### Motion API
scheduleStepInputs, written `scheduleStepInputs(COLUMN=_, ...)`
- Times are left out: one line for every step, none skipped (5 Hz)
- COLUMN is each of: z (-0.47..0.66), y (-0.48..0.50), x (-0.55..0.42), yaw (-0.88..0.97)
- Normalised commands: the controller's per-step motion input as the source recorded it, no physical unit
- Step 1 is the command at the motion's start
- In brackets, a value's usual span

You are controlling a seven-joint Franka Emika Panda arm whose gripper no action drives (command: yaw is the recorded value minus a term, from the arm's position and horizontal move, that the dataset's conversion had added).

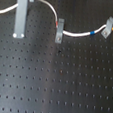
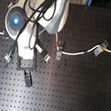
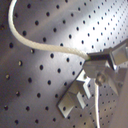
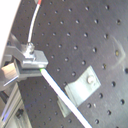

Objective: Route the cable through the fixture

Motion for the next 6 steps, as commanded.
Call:
scheduleStepInputs(z=-0.06, y=-0.240, x=-0.422, yaw=0.34)
scheduleStepInputs(z=0.14, y=0.134, x=-0.364, yaw=0.27)
scheduleStepInputs(z=0.23, y=0.221, x=-0.391, yaw=0.24)
scheduleStepInputs(z=0.23, y=0.284, x=-0.262, yaw=0.18)
scheduleStepInputs(z=0.23, y=0.212, x=-0.277, yaw=0.20)
scheduleStepInputs(z=0.23, y=0.196, x=-0.207, yaw=0.13)
